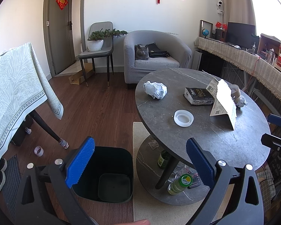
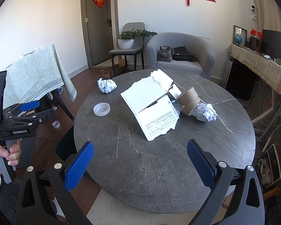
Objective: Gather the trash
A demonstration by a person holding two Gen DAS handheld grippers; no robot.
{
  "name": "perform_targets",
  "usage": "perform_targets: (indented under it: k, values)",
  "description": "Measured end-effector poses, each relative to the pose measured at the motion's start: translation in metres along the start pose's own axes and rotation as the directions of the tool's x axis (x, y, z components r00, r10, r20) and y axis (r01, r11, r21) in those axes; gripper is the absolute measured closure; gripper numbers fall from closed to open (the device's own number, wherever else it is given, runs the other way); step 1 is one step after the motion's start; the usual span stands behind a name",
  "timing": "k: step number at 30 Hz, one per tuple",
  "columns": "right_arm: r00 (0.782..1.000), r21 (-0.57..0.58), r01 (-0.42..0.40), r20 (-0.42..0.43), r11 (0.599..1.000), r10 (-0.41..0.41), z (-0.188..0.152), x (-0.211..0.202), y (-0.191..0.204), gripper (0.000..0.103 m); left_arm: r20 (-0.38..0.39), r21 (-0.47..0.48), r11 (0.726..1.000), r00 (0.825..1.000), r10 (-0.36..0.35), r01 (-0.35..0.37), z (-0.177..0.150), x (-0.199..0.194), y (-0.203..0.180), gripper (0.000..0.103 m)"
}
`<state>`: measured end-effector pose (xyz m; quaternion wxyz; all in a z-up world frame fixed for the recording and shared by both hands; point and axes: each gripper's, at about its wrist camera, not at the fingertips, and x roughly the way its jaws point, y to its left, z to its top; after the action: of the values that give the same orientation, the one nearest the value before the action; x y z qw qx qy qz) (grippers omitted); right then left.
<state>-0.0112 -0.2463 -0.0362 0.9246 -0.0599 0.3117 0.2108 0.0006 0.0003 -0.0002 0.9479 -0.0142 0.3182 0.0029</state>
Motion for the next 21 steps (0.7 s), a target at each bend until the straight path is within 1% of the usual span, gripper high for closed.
perform_targets:
  k: [21]
  values:
    - [1.000,-0.002,0.003,-0.001,1.000,-0.003,-0.0009,0.0002,0.0006,0.003,-0.003,-0.002,1.000,1.000,-0.004,0.004,-0.0004,-0.0005,0.0000,0.003]
